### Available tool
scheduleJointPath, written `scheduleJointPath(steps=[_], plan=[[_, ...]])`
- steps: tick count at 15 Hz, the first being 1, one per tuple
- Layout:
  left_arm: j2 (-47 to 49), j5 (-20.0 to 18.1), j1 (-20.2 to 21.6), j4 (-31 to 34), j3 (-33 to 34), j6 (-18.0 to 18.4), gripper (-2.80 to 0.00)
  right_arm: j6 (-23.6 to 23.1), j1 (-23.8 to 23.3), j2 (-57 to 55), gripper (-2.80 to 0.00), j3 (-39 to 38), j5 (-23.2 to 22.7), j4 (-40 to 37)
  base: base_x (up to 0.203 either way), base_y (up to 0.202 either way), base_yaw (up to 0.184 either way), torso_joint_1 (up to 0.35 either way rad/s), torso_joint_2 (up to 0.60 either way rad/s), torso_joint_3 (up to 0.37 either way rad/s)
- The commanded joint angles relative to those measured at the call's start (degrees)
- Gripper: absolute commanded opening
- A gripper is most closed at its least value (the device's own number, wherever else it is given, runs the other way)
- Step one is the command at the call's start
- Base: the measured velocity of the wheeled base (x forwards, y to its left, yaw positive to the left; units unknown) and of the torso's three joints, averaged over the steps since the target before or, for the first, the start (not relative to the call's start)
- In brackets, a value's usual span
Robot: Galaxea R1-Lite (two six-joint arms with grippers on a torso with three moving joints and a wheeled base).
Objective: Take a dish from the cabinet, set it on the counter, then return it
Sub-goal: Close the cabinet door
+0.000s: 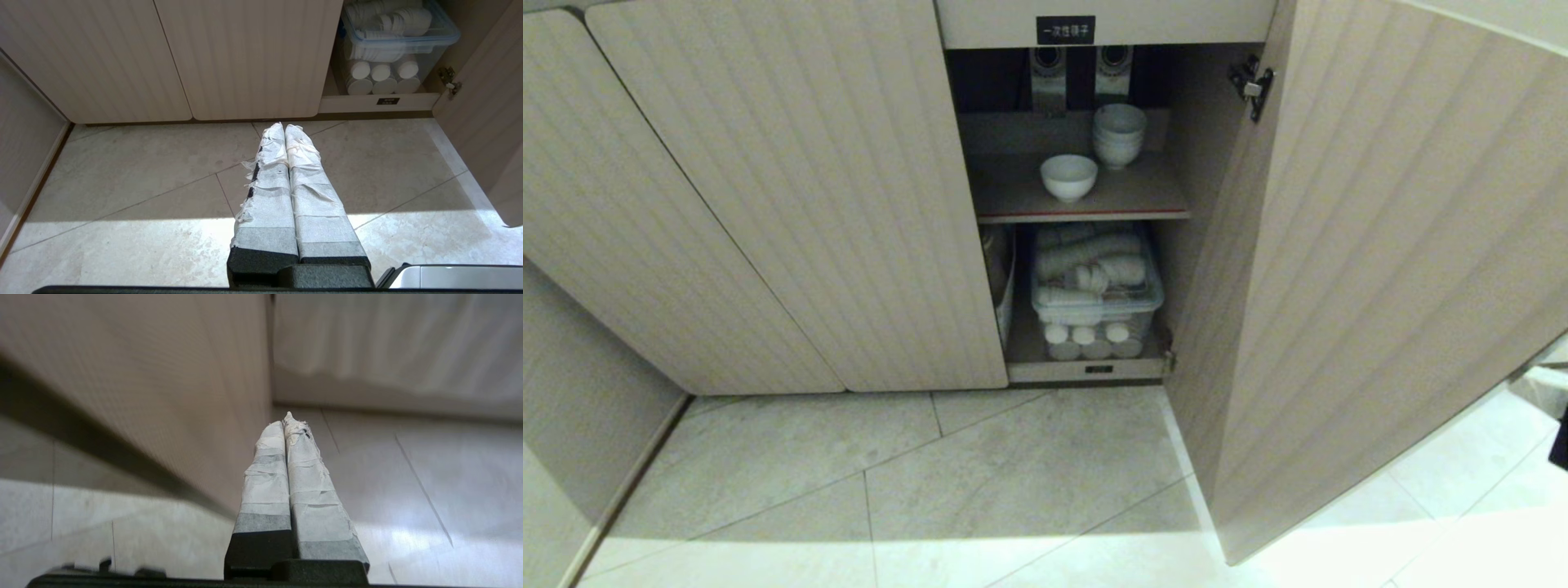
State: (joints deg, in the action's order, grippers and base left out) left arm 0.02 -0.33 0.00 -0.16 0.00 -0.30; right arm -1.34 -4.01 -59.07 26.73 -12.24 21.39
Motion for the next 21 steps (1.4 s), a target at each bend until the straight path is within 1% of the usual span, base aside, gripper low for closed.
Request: scheduleJointPath(steps=[1,2,4,5,7,9,12,13,15,17,19,21], plan=[[-0.02,-0.02,0.0,-0.02,0.0,-0.05,-2.8,0.07,0.13,-2.67,-2.8,-0.45,-2.62,6.05,0.0,0.0,0.0,0.0,0.0,0.0],[-0.02,-0.02,0.0,-0.02,0.0,-0.05,-2.8,0.71,0.14,-2.58,-2.8,-0.6,-4.76,6.75,0.0,0.0,0.0,0.0,0.0,0.0],[-0.02,-0.02,0.0,-0.02,0.0,-0.05,-2.8,4.77,0.23,-2.44,-2.8,-0.89,-9.74,8.91,0.0,0.0,0.0,0.0,0.0,0.0],[-0.02,-0.02,0.0,-0.02,0.0,-0.05,-2.8,5.95,0.25,-2.45,-2.8,-1.19,-12.19,10.19,0.0,0.0,0.0,0.0,0.0,0.0],[-0.02,-0.02,0.0,-0.02,0.0,-0.05,-2.8,9.66,0.37,-2.64,-2.8,-2.29,-17.09,14.18,0.0,0.0,0.0,0.0,0.0,0.0],[-0.02,-0.02,0.0,-0.02,0.0,-0.05,-2.8,13.65,1.07,-3.04,-2.8,-3.3,-20.01,17.98,0.0,0.0,0.0,0.0,0.0,0.0],[-0.02,-0.02,0.0,-0.02,0.0,-0.05,-2.8,17.63,4.36,-3.16,-2.8,-3.87,-20.28,19.92,0.0,0.0,0.0,0.0,0.0,0.0],[-0.02,-0.02,0.0,-0.02,0.0,-0.05,-2.8,18.01,5.66,-3.66,-2.8,-4.08,-20.28,20.21,0.0,0.0,0.0,0.0,0.0,0.0],[-0.02,-0.02,0.0,-0.02,0.0,-0.05,-2.8,18.11,8.32,-4.35,-2.8,-4.53,-20.21,20.98,0.0,0.0,0.0,0.0,0.0,0.0],[-0.02,-0.02,0.0,-0.02,0.0,-0.05,-2.8,18.06,9.91,-5.93,-2.8,-4.37,-20.19,22.06,0.0,0.0,0.0,0.0,0.0,0.0],[-0.02,-0.02,0.0,-0.02,0.0,-0.05,-2.8,18.06,11.89,-8.13,-2.8,-4.05,-20.15,24.09,0.0,0.0,0.0,0.0,0.0,0.0],[-0.02,-0.02,0.0,-0.02,0.0,-0.05,-2.8,18.12,15.03,-10.67,-2.8,-3.86,-20.0,26.96,0.0,0.0,0.0,0.0,0.0,0.0]])
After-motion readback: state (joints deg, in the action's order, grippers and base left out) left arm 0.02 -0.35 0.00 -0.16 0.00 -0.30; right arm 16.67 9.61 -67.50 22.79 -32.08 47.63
